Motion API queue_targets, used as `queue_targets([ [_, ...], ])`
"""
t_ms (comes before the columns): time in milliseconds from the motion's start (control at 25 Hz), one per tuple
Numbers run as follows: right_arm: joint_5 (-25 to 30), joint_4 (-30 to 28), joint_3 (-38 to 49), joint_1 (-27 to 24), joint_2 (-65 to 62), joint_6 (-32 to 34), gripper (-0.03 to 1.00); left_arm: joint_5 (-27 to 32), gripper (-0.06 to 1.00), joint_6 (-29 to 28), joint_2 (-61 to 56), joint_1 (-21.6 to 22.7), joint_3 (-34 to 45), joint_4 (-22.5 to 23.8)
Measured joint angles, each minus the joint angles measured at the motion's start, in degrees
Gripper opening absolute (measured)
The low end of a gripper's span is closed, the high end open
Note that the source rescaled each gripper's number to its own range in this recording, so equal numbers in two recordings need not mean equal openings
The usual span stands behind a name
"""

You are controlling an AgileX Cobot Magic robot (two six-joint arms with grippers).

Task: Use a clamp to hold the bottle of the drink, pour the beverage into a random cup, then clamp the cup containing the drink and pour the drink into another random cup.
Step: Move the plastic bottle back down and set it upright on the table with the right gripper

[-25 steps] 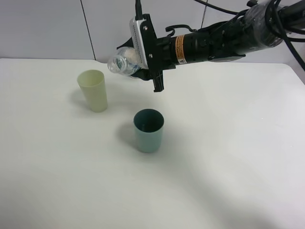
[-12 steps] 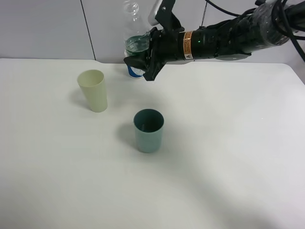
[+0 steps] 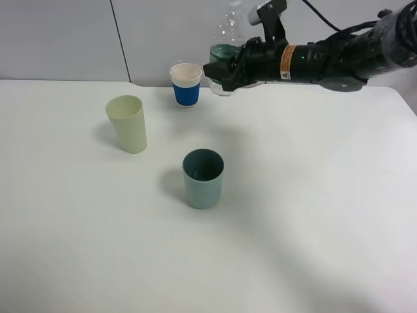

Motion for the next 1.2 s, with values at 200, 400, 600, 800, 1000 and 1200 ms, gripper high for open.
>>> queue_targets([
  [200, -1.5, 12.3, 7.8, -2.9, 0.0, -18.2, 0.06, 0.0, 0.96, 0.0, 0.0, 0.0, 0.0, 0.0],
  [400, -5.8, 24.5, 13.1, -3.7, 0.0, -25.6, 0.06, 0.0, 0.96, 0.0, 0.0, 0.0, 0.0, 0.0],
  [600, -6.7, 31.6, 14.3, -3.7, 0.7, -29.4, 0.06, 0.0, 0.96, 0.0, 0.0, 0.0, 0.0, 0.0],
  [800, -10.3, 32.3, 14.3, -3.7, 3.8, -31.7, 0.06, 0.0, 0.96, 0.0, 0.0, 0.0, 0.0, 0.0],
  [1000, -14.7, 33.4, 14.3, -3.7, 7.7, -32.2, 0.06, 0.0, 0.96, 0.0, 0.0, 0.0, 0.0, 0.0],
  [1200, -16.0, 36.6, 14.2, -3.7, 10.4, -35.1, 0.06, 0.0, 0.96, 0.0, 0.0, 0.0, 0.0, 0.0],
])
